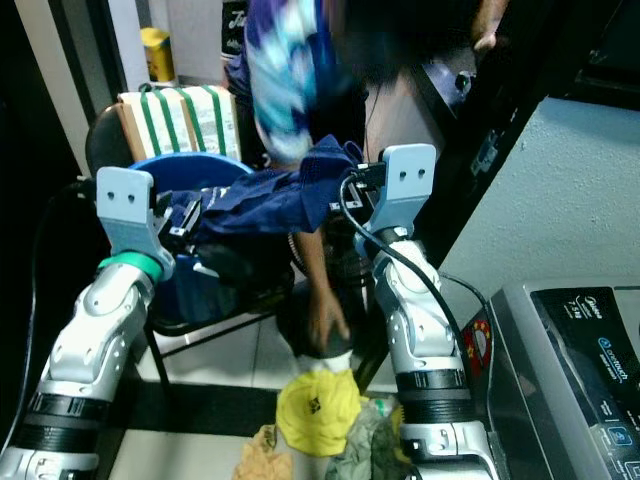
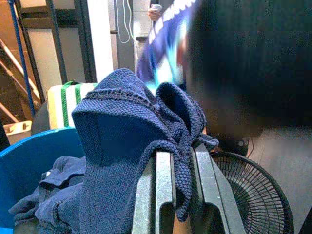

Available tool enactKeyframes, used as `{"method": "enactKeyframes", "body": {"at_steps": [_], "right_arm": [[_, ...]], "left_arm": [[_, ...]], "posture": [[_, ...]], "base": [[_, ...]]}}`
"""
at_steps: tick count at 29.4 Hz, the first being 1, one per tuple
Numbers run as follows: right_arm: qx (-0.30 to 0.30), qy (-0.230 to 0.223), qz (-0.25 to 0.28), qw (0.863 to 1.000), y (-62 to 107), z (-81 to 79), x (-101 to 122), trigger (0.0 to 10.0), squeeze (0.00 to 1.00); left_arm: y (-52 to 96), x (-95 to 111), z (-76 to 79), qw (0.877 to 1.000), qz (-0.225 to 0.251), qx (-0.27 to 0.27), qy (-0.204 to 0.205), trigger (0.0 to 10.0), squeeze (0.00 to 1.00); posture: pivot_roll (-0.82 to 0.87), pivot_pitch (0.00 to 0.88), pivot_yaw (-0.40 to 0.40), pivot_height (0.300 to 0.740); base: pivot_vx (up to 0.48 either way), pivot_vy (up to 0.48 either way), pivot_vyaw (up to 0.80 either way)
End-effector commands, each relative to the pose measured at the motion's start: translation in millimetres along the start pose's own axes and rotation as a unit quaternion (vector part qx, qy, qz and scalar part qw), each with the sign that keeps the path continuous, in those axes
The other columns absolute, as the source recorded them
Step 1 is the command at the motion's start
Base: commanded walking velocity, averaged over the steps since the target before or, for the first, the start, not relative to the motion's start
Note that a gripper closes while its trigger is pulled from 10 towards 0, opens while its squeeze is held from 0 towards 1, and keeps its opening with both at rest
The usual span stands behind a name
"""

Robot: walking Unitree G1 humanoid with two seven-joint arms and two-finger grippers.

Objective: Clothes washing

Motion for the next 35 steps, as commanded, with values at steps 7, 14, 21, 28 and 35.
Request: {"method": "enactKeyframes", "body": {"at_steps": [7, 14, 21, 28, 35], "right_arm": [[-0.006, -0.005, 0.011, 1.000, -1.8, 1.7, 2, 10.0, 0.00], [-0.008, -0.011, 0.009, 1.000, -1.9, 0.9, -1, 10.0, 0.00], [-0.010, -0.016, 0.001, 1.000, 0.5, 0.9, -7, 10.0, 0.00], [-0.011, -0.023, -0.011, 1.000, 5.0, -0.5, -15, 10.0, 0.00], [-0.011, -0.021, -0.014, 1.000, 6.7, -0.5, -18, 10.0, 0.00]], "left_arm": [[-0.1, -2, -13.5, 1.000, -0.004, 0.028, -0.005, 10.0, 0.00], [-0.5, 0, -18.5, 0.999, -0.002, 0.033, -0.004, 10.0, 0.00], [1.4, -1, -21.3, 0.999, -0.003, 0.037, -0.007, 10.0, 0.00], [4.2, -3, -24.8, 0.999, -0.010, 0.041, -0.006, 10.0, 0.00], [5.9, -5, -23.6, 0.999, -0.011, 0.037, -0.007, 10.0, 0.00]], "posture": [[0.01, 0.000, -0.009, 0.740], [0.03, 0.000, -0.008, 0.740], [0.04, 0.000, -0.006, 0.740], [0.04, 0.000, -0.008, 0.740], [0.04, 0.000, -0.011, 0.740]], "base": [[0.000, 0.000, 0.00], [0.000, 0.000, 0.00], [0.000, 0.000, 0.00], [0.000, 0.000, 0.00], [0.000, 0.000, 0.00]]}}
Point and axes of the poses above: a point about 5 cm out from each wrist's last joint towards the gripper, its own y axis pointing back from the gripper into the wrist, its own x axis along the axis of the wrist's last joint, z = x × y, the point moved 3 cm from there along -y, pointing out of the wrist towards the gripper, and after that the axes turned 8 degrees about -y, right-handed, at the moved point
